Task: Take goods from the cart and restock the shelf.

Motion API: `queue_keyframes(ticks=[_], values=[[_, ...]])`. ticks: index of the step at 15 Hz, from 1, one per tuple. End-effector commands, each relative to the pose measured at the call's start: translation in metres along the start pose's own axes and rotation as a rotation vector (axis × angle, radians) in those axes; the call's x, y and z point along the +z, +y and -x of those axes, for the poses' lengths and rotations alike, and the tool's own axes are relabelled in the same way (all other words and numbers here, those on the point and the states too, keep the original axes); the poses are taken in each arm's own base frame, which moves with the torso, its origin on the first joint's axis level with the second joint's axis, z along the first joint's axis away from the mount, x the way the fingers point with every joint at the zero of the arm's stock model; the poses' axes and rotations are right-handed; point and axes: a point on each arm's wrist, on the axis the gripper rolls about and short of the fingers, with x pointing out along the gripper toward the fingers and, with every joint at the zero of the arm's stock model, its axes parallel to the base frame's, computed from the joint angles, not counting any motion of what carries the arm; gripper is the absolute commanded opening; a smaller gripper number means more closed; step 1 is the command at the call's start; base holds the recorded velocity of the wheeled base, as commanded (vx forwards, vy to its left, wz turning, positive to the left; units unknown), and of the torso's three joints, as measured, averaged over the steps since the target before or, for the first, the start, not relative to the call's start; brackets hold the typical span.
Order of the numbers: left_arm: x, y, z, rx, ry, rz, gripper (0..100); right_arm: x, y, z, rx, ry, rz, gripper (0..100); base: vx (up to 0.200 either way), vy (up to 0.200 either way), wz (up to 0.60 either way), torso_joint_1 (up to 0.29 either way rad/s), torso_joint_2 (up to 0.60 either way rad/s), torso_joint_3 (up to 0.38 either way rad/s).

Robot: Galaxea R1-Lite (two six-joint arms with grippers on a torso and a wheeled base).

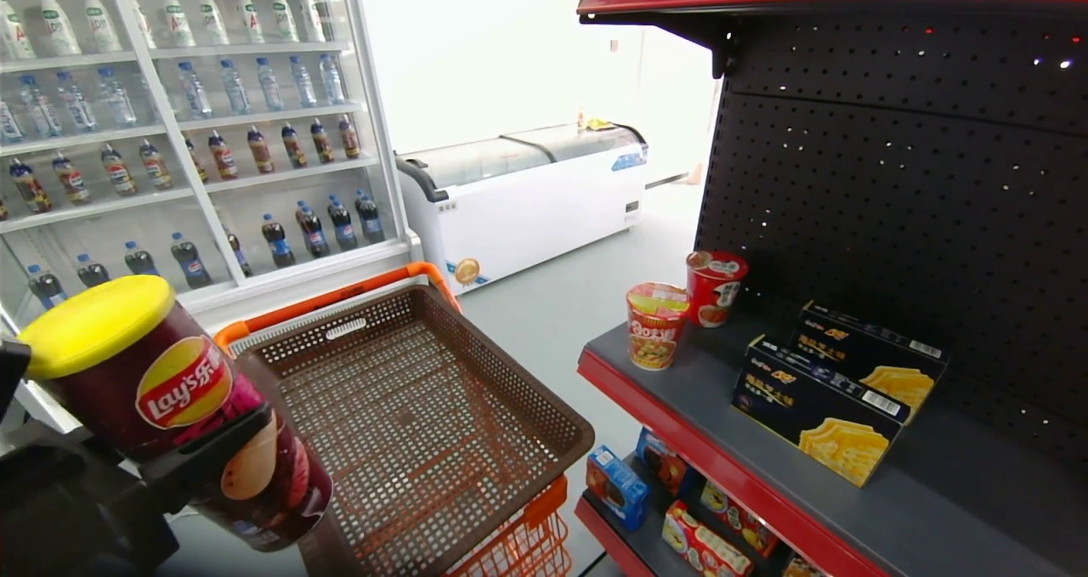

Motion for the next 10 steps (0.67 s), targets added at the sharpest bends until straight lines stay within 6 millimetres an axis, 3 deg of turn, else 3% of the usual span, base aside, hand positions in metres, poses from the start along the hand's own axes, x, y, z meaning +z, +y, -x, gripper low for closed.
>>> queue_keyframes(ticks=[1,3,10], values=[[0.005,0.0008,0.0105,0.016,-0.057,-0.005,0,0.0,0.0,-0.0001,0.0,0.002,0.0,100,0.0,0.0,0.0,0.0,0.0,0.0],[0.0047,0.0004,0.0123,0.015,-0.061,-0.006,0,0.0,0.0,-0.0001,0.0,0.002,0.0,100,0.0,0.0,0.0,0.0,0.0,0.0],[0.0044,0.0,0.0116,0.007,-0.055,-0.004,0,0.0,0.0001,-0.0001,0.003,0.002,0.002,100,0.0,0.0,-0.6,0.0,0.0,0.002]])
